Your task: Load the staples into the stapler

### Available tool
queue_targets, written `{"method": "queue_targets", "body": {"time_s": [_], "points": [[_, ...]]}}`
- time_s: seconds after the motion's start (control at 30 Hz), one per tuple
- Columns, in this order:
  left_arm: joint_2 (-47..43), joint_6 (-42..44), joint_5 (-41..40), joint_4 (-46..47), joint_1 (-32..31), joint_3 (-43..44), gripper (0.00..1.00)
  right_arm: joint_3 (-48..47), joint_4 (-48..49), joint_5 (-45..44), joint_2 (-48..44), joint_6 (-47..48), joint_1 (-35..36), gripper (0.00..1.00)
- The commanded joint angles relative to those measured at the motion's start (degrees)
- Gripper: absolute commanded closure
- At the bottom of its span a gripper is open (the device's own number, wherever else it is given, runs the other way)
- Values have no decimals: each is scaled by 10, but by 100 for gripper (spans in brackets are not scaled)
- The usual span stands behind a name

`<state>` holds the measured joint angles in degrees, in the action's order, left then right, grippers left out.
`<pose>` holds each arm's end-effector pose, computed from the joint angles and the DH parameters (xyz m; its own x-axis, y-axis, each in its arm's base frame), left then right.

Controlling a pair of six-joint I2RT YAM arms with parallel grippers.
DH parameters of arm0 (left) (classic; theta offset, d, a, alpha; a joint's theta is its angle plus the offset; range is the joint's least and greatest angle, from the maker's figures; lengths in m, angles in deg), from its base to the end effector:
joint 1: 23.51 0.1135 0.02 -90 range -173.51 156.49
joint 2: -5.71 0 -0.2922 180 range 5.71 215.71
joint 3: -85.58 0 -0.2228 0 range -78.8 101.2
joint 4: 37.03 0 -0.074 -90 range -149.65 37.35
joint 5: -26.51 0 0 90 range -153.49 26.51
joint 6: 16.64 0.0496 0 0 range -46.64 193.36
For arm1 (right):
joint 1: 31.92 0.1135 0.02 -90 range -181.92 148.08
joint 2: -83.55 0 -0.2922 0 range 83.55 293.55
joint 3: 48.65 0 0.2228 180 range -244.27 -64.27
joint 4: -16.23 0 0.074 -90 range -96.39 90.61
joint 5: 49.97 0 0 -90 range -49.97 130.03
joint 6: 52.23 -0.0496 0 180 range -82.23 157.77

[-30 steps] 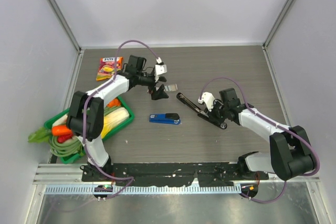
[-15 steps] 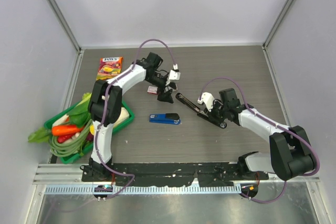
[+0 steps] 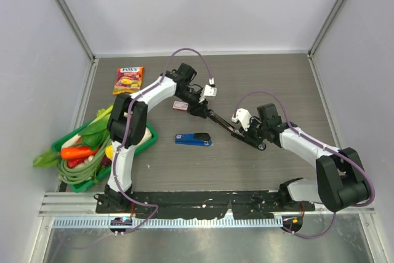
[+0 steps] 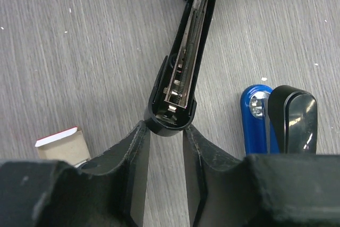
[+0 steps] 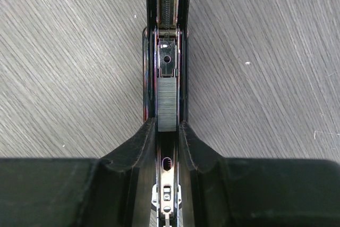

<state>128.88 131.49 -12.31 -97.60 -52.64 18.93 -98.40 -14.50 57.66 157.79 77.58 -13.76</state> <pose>0.3609 -0.2454 0.2211 0.0187 0.5991 -0.8005 0.9805 -0.1675 -0.1025 0.1973 0.0805 0.2028 -0.3042 -0.7420 -0.5975 -0.8539 0.4904 -0.1741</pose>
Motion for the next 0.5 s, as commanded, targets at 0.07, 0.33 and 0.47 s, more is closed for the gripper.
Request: {"method": "queue_targets", "body": {"time_s": [0.07,0.33,0.47], "points": [[-4,-37,16,9,-21,32,67,9,1,-11,0,8,0,99],[-30,-77,64,10,-41,33,66,5,5,-15,8,4,0,99],[-43,-100,88,8,-63,38,65,5,10,-15,7,2,0,99]]}}
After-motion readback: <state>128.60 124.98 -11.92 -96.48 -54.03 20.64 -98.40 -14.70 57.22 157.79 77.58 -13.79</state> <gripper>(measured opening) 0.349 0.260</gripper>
